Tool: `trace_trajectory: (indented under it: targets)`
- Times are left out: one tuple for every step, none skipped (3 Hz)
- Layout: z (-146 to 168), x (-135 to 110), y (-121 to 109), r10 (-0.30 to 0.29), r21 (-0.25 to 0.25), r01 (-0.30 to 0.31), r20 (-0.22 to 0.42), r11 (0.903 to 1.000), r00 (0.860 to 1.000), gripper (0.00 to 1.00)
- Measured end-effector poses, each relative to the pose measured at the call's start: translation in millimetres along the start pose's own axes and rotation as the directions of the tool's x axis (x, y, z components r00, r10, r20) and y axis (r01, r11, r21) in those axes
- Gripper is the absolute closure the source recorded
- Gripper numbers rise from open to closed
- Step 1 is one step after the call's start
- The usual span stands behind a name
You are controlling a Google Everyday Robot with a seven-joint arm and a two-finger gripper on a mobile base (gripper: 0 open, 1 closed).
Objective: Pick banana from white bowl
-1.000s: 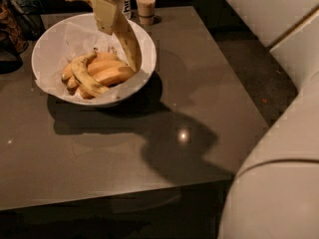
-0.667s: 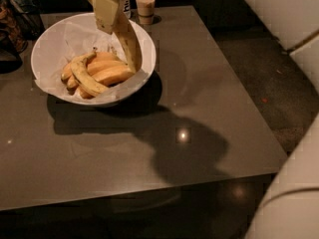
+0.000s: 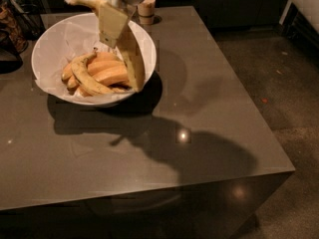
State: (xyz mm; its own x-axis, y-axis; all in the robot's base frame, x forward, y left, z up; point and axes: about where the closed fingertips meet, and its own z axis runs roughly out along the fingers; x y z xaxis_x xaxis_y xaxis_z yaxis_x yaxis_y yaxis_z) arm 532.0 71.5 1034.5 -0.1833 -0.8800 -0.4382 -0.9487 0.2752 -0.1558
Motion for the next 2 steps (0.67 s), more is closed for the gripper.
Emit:
trace_trajectory:
  targets:
    - [-4.9, 4.4, 12.8, 0.015, -0.014, -0.015, 0.0, 0.9998, 1.0, 1.0]
    - [-9.3, 16.9, 33.7, 0.062, -0.034, -0.061, 0.019, 0.9975, 0.998, 1.0]
